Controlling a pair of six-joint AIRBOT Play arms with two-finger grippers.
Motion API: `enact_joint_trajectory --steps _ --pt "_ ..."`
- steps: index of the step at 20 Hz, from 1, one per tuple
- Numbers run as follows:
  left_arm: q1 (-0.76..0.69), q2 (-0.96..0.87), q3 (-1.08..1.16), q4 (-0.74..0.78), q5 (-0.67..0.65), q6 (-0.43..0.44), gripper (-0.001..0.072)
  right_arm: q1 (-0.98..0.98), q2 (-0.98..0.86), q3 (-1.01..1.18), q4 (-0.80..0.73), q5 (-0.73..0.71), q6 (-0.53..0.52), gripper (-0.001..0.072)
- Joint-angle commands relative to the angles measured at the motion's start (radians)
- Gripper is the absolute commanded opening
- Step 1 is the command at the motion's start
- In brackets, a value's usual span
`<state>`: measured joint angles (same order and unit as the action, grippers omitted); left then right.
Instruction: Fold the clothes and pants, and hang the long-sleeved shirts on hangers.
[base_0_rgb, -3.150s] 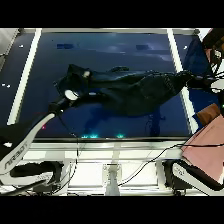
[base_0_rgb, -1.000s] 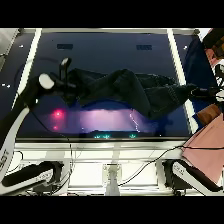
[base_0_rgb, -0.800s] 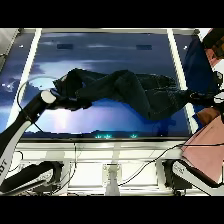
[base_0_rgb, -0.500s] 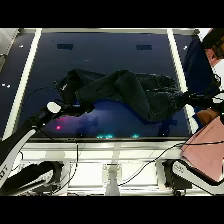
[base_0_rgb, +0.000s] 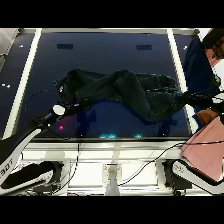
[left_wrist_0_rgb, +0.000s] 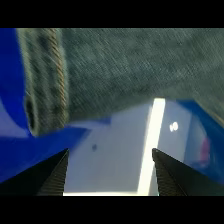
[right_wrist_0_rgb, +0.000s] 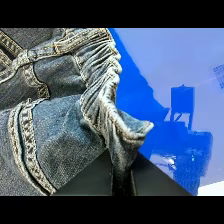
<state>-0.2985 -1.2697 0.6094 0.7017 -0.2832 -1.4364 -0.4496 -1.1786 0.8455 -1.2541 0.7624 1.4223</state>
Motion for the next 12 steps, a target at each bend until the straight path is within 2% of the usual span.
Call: enact_joint_trajectory --steps 1,3,4,6,7,9,10,12 --pt "0.0 -0.033 -0.001 0.0 0.129 -0.072 0.0603 0.0 0.0 0.0 0.001 -0.008 0.001 0.0055" --pt "0.0 -0.042 -0.001 0.0 0.2 -0.105 0.0597 0.0 0.0 0.0 0.002 -0.014 0.002 0.0055" --pt "0.0 -0.045 -0.001 0.0 0.238 -0.106 0.0535 0.0 0.0 0.0 0.002 -0.015 0.002 0.0055" --pt "0.0 -0.045 0.0 0.0 0.304 -0.106 0.0289 0.0 0.0 0.0 0.003 -0.019 0.002 0.0056" --pt "0.0 -0.045 0.0 0.0 0.32 -0.105 0.0253 0.0 0.0 0.0 0.003 -0.022 0.002 0.0055" --pt "0.0 -0.045 0.0 0.001 0.322 -0.105 0.0065 0.0 0.0 0.0 0.005 -0.024 0.002 0.0055" --pt "0.0 -0.045 0.0 0.006 0.322 -0.104 0.0035 0.0 0.0 0.0 0.005 -0.023 0.002 0.0056" --pt "0.0 -0.045 0.0 0.008 0.333 -0.105 0.0035 0.0 0.0 0.0 0.005 -0.022 0.002 0.0056"
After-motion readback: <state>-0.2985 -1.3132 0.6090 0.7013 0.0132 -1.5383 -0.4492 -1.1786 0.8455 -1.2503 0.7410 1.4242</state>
